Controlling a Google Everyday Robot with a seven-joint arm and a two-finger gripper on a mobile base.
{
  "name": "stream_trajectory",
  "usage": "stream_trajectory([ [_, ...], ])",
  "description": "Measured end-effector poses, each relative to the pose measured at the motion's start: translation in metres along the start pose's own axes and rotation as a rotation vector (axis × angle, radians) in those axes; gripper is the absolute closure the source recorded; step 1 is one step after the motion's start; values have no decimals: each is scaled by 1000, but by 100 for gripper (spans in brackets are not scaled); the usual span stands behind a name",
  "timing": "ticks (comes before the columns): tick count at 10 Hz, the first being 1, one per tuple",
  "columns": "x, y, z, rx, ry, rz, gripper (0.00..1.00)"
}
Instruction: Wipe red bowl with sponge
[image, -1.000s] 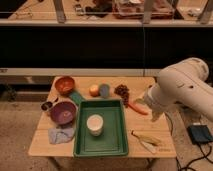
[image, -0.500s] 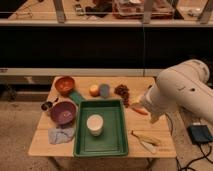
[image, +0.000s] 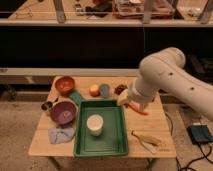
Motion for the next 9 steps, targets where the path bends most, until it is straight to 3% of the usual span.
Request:
stream_trajectory([
  [2,21,-16,-2,-40,8,-61,35],
  [5,22,-17,-2,-47,8,-72,35],
  [7,10,-11,-6,-1,37,-112,35],
  [9,-1,-15,-10,27,72,-253,35],
])
